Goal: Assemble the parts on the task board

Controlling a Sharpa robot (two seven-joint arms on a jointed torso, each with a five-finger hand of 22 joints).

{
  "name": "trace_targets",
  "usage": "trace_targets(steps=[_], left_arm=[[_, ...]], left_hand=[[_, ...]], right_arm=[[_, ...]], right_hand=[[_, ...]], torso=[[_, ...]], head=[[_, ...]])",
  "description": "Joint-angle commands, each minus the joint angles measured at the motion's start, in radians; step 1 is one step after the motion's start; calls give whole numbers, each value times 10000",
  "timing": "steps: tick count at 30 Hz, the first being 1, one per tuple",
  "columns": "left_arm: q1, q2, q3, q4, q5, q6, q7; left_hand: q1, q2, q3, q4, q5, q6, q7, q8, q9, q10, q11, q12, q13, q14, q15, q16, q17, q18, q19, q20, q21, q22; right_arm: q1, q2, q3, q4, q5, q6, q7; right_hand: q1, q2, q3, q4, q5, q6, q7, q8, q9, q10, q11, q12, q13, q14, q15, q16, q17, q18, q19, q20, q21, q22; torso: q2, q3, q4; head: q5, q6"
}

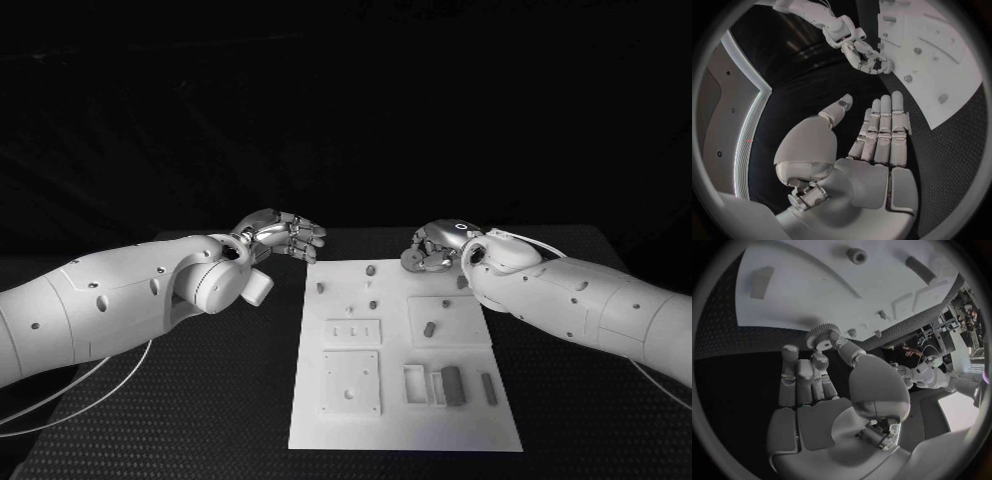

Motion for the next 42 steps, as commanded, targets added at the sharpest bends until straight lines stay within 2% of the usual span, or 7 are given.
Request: trace_targets(steps=[1,6,9,14,19,33,42], left_arm=[[13,-9,10,43,-27,77,70],[13,-22,10,71,-29,78,69],[14,-26,10,86,-30,73,70],[15,-9,11,111,-30,77,71],[15,4,11,99,-30,75,68],[16,18,11,129,-31,86,74],[17,20,11,118,-31,87,68]], left_hand=[[1,-50,-19,51,-19,-73,277,-52,-11,32,50,-67,10,58,21,-46,12,147,-63,-5,-40,17],[2,-50,-19,50,-19,-73,277,-53,-11,33,50,-68,12,59,21,-49,15,147,-63,-5,-41,18],[3,-50,-19,51,-19,-74,278,-54,-11,33,50,-70,13,60,21,-52,17,147,-62,-5,-42,19],[4,-50,-18,50,-19,-74,278,-54,-11,34,50,-72,15,61,21,-56,21,147,-61,-5,-43,21],[4,-51,-19,51,-19,-74,279,-55,-11,35,50,-74,17,63,21,-60,26,146,-60,-5,-45,23],[3,-54,-21,52,-19,-74,279,-56,-11,38,50,-80,23,67,21,-73,38,146,-60,-4,-49,27],[2,-56,-22,53,-19,-73,279,-57,-11,39,50,-85,27,69,22,-81,45,146,-59,-4,-52,30]], right_arm=[[8,-9,-1,460,-497,-357,-327],[8,74,-3,959,-803,-264,-438],[7,221,-6,1059,-947,-198,-471],[-2,506,-54,989,-1084,-126,-507],[-45,737,-192,958,-1149,-65,-539],[-201,1064,-340,798,-1310,82,-655],[-230,1147,-353,769,-1374,27,-656]], right_hand=[[-27,-75,1,75,22,1486,-278,0,313,-233,-307,64,-22,247,-174,52,26,203,104,-44,54,166],[-61,-128,1,102,22,1480,-279,-13,321,-220,-309,65,-48,269,-180,47,27,203,126,-54,53,162],[-80,-150,7,121,23,1473,-278,-24,324,-215,-309,65,-64,274,-181,42,19,203,134,-60,49,159],[-110,-200,13,145,22,1451,-272,-48,327,-210,-306,66,-89,280,-181,33,10,203,144,-68,42,156],[-137,-237,23,172,23,1422,-263,-77,327,-207,-299,68,-111,280,-177,23,-2,203,152,-75,32,152],[-176,-273,46,214,24,1356,-240,-138,323,-212,-279,72,-150,274,-162,5,-22,203,162,-87,11,147],[-173,-281,56,213,24,1341,-234,-154,323,-213,-273,77,-160,288,-157,3,-8,203,168,-92,7,147]], torso=[[-2,3,1],[5,12,-3],[3,7,-12],[6,-7,16],[8,5,44],[4,6,14],[1,15,16]], head=[[28,2],[78,-2],[95,-7],[79,-7],[72,-29],[86,-63],[105,-91]])
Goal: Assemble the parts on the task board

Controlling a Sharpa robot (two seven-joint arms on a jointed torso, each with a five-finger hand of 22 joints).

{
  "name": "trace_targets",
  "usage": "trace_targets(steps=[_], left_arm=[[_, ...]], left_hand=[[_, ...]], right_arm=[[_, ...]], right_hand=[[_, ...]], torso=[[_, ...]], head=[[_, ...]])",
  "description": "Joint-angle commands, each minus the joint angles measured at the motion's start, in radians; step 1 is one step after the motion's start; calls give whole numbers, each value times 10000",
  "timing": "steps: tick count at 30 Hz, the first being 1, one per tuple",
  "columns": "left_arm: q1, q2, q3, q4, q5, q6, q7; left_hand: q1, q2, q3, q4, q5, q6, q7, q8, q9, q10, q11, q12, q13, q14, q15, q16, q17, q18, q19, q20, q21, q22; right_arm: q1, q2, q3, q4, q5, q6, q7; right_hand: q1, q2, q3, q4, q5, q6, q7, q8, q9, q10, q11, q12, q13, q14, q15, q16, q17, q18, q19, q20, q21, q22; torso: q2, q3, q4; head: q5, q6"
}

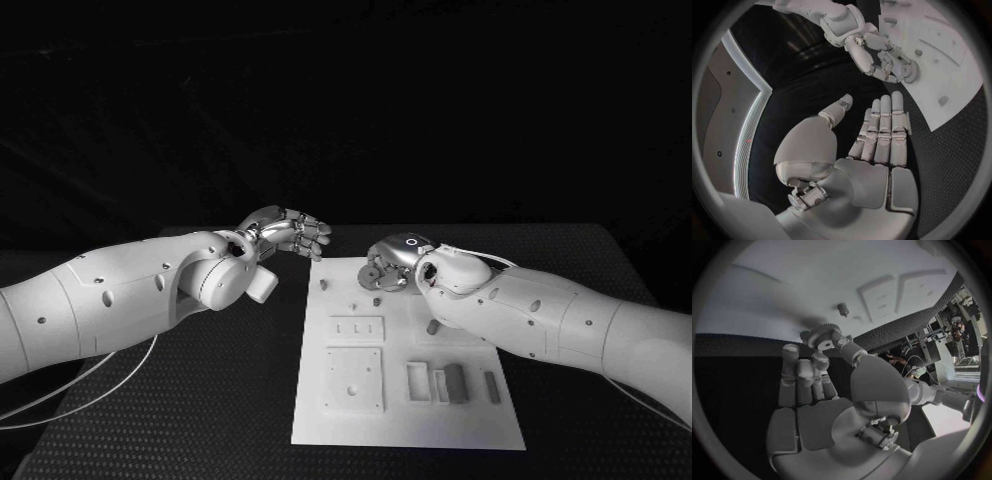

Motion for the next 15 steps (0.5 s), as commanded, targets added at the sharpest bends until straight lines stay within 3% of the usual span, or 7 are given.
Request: trace_targets(steps=[1,15], left_arm=[[14,19,10,23,-22,85,73],[14,60,11,11,-22,91,73]], left_hand=[[2,-57,-22,54,-19,-73,280,-57,-13,39,50,-44,11,69,22,-44,13,84,-59,-4,-53,16],[0,-57,-23,57,-19,-74,280,-58,-13,40,51,-51,16,74,22,-55,25,84,-58,-4,-58,20]], right_arm=[[-12,54,-7,-32,-203,75,-34],[-85,233,-103,-447,-256,166,-57]], right_hand=[[8,-95,14,55,27,1239,-133,-33,-2,-294,-192,39,-10,121,-119,4,17,211,49,-43,8,147],[-3,-176,26,43,23,1154,-98,-109,-11,-315,-161,48,-46,75,-93,-14,-50,211,53,-52,-14,147]], torso=[[-6,5,-2],[-6,11,-8]], head=[[10,-10],[36,-19]])
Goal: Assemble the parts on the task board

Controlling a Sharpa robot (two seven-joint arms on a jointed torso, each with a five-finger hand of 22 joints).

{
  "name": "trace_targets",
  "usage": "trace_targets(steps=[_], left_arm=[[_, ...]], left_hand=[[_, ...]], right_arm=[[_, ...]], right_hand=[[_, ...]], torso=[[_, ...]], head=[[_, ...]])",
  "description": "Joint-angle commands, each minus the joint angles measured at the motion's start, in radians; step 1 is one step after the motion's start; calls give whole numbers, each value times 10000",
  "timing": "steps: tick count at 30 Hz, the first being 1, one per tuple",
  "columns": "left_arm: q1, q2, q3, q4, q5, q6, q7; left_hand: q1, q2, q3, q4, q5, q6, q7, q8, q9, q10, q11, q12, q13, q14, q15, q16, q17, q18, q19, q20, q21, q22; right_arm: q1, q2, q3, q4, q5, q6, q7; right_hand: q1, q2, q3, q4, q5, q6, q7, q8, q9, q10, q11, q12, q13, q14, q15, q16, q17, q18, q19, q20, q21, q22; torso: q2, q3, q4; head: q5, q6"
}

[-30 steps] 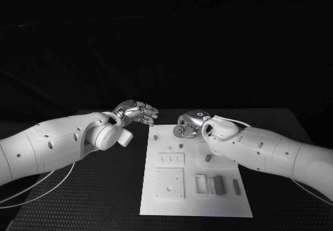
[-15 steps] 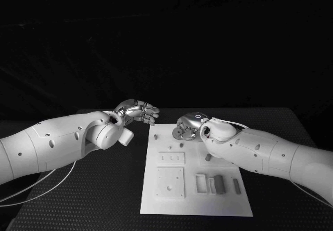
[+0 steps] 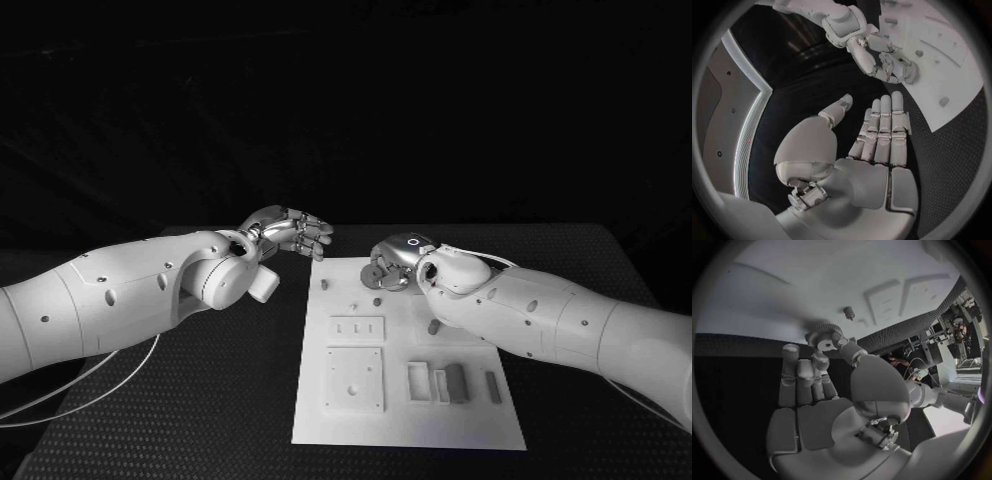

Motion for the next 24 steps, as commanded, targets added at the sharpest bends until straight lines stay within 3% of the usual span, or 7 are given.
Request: trace_targets(steps=[1,24], left_arm=[[13,31,10,14,-21,93,73],[18,15,10,28,-21,116,56]], left_hand=[[1,-57,-23,57,-19,-74,280,-58,-13,40,50,-51,12,74,22,-56,12,102,-58,-4,-58,11],[0,-60,-24,59,-19,-76,281,-61,-14,44,50,-59,20,80,22,-73,28,102,-55,-5,-64,18]], right_arm=[[-46,67,-62,-57,-161,156,-20],[-131,151,-116,73,-73,326,2]], right_hand=[[5,-93,27,44,24,1139,-87,-52,-9,-319,-158,48,-17,47,-80,-16,-19,211,11,-44,-16,147],[-6,-181,44,53,23,1043,-41,-142,-21,-363,-112,55,-63,5,-35,-38,-58,211,9,-42,-47,147]], torso=[[0,3,0],[-1,2,-22]], head=[[8,-14],[46,-78]])
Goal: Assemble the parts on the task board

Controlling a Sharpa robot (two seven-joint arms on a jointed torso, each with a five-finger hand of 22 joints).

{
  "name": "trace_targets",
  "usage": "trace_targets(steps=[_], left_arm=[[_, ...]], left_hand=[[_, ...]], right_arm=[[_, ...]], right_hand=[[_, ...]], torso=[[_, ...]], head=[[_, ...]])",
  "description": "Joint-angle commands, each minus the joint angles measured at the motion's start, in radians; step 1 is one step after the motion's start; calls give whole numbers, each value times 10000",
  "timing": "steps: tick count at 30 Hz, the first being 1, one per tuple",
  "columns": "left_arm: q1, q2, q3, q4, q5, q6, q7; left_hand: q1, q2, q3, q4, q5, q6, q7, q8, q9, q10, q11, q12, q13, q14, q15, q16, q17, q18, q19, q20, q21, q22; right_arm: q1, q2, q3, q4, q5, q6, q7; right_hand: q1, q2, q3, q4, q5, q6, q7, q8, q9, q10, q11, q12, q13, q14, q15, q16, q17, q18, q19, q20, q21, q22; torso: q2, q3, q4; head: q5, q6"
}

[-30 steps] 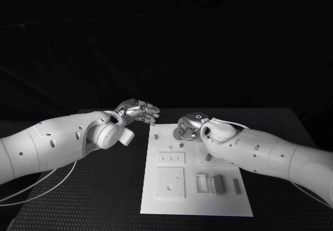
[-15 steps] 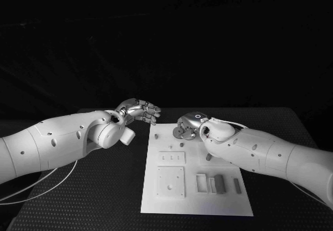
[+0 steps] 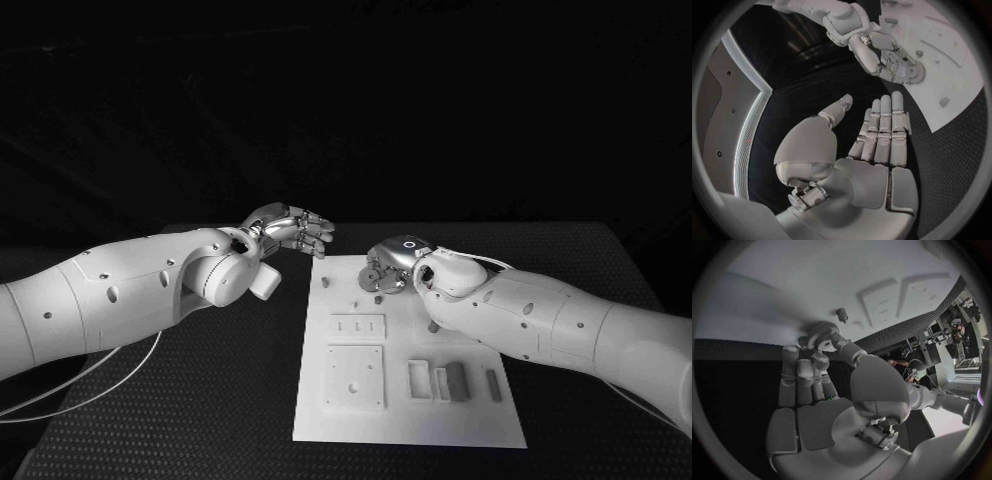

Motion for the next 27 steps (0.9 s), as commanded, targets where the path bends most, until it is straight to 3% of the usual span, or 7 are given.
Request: trace_targets(steps=[1,12,16,19,23,27], left_arm=[[16,14,10,28,-19,120,58],[17,17,10,26,-19,120,50],[18,17,10,31,-19,119,48],[19,10,10,32,-19,107,44],[21,5,10,30,-27,93,31],[26,-3,10,45,-81,98,26]], left_hand=[[0,-60,-25,59,-19,-76,281,-61,-14,44,50,-60,9,80,22,-33,10,154,-56,-4,-64,11],[-6,-63,-27,65,-19,-78,282,-64,-15,43,51,-66,13,82,23,-44,19,153,-55,-3,-68,14],[-7,-64,-28,65,-19,-78,282,-64,-15,42,51,-68,14,83,23,-46,21,153,-56,-3,-69,15],[-7,-64,-28,66,-19,-79,283,-65,-15,42,52,-70,15,83,23,-48,23,153,-56,-3,-70,15],[-6,-65,-28,65,-19,-81,283,-66,-15,42,52,-71,16,84,23,-51,25,153,-56,-4,-72,16],[91,-82,-3,-9,-19,-85,283,-69,-15,49,47,-81,28,92,18,-74,50,159,-56,-9,-80,27]], right_arm=[[-55,21,-24,23,-74,348,8],[-64,58,-25,-77,-48,284,-23],[-64,80,-26,-119,74,271,-22],[-64,90,-27,-150,192,258,-9],[-64,88,-28,-155,384,449,74],[-63,91,-29,-167,498,647,190]], right_hand=[[-5,-105,17,27,22,1038,-35,-21,20,-363,-111,56,-15,-10,-48,-38,2,212,-3,-35,-47,147],[-10,-134,24,35,22,996,-18,-59,15,-386,-96,60,-33,-24,-35,-48,0,212,-9,-31,-63,147],[-18,-264,39,54,23,480,146,-391,-124,-471,54,68,-80,-61,98,-70,16,212,-28,-18,-107,147],[-48,-496,35,114,21,-261,388,-837,-359,-582,286,71,-126,-117,315,-85,34,212,-56,9,-150,148],[-84,-717,22,260,18,-874,535,-1168,-551,-703,430,104,-171,-173,458,-86,55,212,-71,42,-179,156],[23,-644,69,256,16,-1084,639,-1257,-614,-876,535,81,-223,-291,561,-139,52,212,-187,77,-253,156]], torso=[[-2,6,-2],[1,12,-2],[1,6,1],[-1,7,7],[0,6,9],[-1,1,5]], head=[[0,-25],[8,-42],[6,-35],[-1,-45],[-2,-50],[1,-65]])
